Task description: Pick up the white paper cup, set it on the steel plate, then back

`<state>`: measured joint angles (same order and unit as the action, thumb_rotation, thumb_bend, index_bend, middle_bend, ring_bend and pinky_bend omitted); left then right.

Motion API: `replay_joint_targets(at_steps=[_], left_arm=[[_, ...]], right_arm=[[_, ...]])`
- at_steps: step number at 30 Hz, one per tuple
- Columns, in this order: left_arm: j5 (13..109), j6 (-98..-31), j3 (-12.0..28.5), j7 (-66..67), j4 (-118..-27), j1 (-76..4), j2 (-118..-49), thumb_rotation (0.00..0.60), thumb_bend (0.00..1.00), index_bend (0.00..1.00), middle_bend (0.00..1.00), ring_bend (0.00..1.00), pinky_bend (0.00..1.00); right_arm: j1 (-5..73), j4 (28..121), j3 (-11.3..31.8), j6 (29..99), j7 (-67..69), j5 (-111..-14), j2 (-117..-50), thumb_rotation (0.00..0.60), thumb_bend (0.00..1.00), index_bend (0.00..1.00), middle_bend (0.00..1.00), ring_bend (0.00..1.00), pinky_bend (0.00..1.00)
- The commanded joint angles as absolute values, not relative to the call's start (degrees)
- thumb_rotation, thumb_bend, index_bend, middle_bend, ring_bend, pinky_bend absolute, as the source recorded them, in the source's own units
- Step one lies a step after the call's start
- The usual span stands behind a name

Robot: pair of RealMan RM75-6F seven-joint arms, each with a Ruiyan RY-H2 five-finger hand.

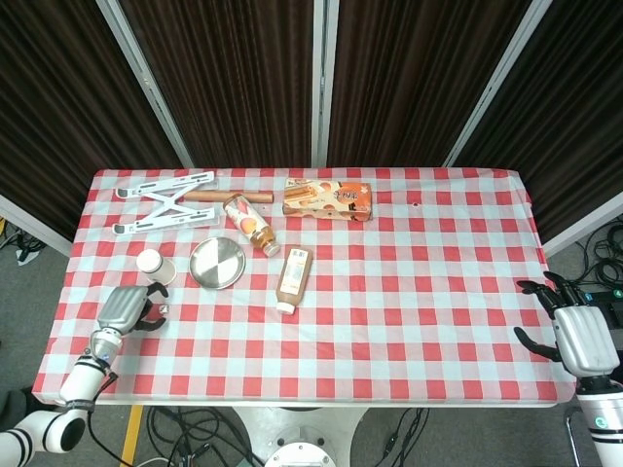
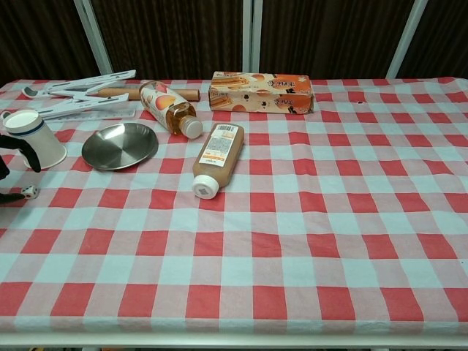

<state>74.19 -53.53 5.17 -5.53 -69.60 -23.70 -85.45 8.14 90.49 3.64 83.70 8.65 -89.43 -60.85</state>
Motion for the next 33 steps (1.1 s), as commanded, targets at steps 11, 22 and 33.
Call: replay_joint_targets(at_steps=[11, 22, 33], left_arm=[[71.61, -51.12, 5.30, -7.49, -65.55, -24.11, -88.11, 0.600, 0.32, 0.45, 0.98, 0.92, 0.95], [71.96, -51.41, 5.25, -8.82, -63.74, -24.33, -89.50, 0.600, 0.36, 0.54, 0.98, 0.93, 0.96], [76.05, -54.62, 5.84, -9.64, -71.53, -25.70, -86.60, 0.600, 0.41, 0.61, 0.99, 0.93, 0.96]], right_arm=[[8.26, 90.42, 3.64, 83.26, 8.55, -89.06, -61.06, 0.600, 0.14, 0.24, 0.34, 0.13, 0.18], [8.29, 90.46, 3.52, 82.89, 8.46, -88.80, -61.12, 0.600, 0.14, 0.24, 0.34, 0.13, 0.18], [8.33, 90.50, 3.49, 82.92, 8.64, -88.98, -60.93, 0.600, 0.14, 0.24, 0.34, 0.13, 0.18]])
